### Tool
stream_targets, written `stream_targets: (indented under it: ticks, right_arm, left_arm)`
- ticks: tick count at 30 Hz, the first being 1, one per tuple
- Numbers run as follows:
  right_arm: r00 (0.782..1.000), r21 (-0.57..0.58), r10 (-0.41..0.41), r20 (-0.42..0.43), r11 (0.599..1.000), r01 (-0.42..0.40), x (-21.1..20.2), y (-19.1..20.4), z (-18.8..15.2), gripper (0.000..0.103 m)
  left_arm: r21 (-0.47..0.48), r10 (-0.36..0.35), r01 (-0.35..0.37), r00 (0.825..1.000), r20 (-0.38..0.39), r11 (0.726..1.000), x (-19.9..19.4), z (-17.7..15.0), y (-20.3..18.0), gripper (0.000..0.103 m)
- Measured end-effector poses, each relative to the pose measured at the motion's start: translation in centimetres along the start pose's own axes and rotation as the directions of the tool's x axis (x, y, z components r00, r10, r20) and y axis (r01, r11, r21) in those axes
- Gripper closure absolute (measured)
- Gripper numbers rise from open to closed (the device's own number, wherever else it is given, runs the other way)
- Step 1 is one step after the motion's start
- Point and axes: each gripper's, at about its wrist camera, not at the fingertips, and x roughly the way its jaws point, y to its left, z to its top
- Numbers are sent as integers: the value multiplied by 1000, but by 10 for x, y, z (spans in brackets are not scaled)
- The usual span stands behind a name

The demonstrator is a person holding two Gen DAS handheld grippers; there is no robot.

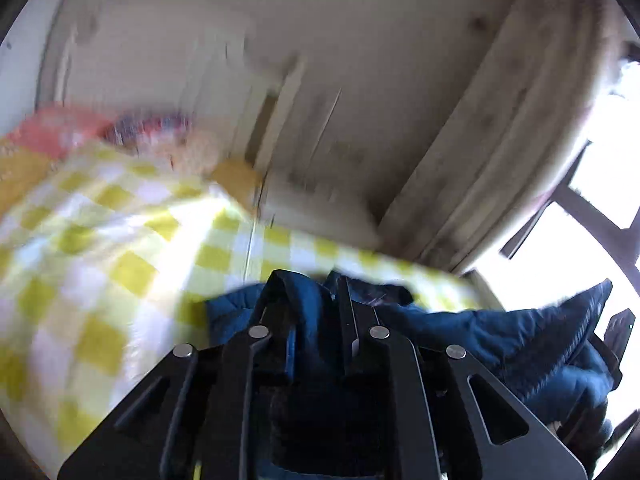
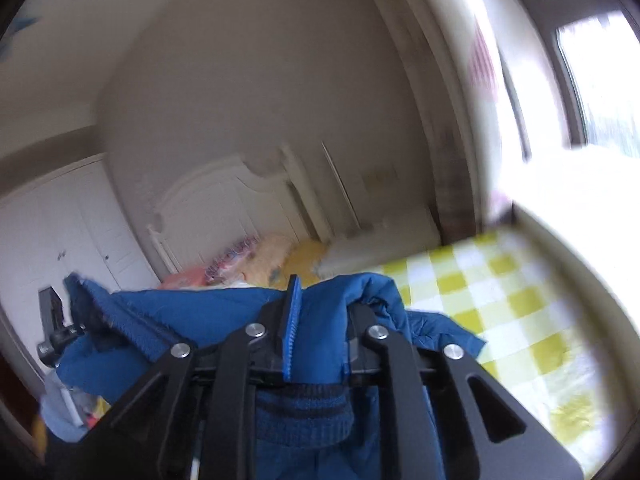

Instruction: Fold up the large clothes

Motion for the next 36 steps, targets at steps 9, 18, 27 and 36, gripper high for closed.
stream_targets:
  ticks: [9, 18, 27, 36]
  right_arm:
    - [981, 345, 11, -195, 937, 58, 108, -130, -37, 28]
    - [955, 106, -174, -240, 973, 204, 113, -139, -4, 28]
    - [902, -14, -155, -404, 986, 164, 181, -124, -8, 28]
    - [899, -37, -142, -414, 990, 139, 188, -115, -16, 30]
  left_arm:
    - [-271, -118, 32, 945, -307, 962, 166, -11, 85, 78]
    - [-157, -5, -21, 987, -163, 987, 143, 42, 104, 78]
    - [18, -96, 115, 901, -423, 993, 214, 13, 78, 78]
    - [28, -123, 155, 870, -477, 988, 246, 23, 72, 67]
